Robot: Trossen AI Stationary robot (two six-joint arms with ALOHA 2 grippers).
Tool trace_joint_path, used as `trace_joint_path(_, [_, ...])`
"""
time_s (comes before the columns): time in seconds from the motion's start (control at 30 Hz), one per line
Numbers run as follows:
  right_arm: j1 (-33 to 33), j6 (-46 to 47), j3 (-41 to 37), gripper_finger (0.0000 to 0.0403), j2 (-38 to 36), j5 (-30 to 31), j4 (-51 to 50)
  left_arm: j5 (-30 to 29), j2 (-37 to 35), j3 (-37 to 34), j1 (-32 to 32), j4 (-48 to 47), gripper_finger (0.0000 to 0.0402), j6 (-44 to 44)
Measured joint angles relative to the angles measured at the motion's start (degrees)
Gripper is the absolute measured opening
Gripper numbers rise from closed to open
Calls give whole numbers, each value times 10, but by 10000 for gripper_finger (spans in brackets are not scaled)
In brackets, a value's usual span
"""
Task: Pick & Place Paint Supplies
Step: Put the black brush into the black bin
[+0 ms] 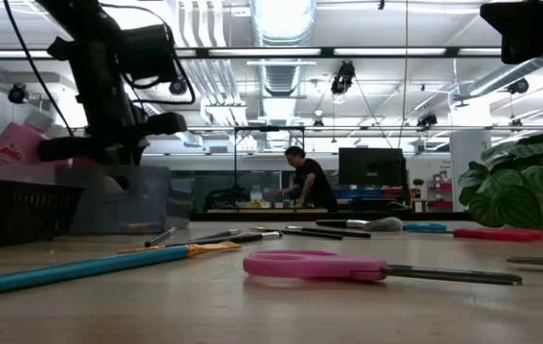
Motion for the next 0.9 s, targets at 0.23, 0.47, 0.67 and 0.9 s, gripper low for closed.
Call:
trace_joint_path(0.23, [0, -1, 0, 341, 0, 0, 0, 1, 0, 2, 1, 6, 3, 5])
trace_joint_path(0.47, [0, 0, 0, 341, 0, 0, 0, 2, -1, 3, 1, 6, 23, 7])
trace_joint_path(0.67, [0, -1, 0, 341, 0, 0, 0, 3, -1, 3, 1, 11, 91, 7])
trace_joint_path(0.9, [0, -1, 0, 341, 0, 0, 0, 10, -1, 7, 1, 6, 131, 9])
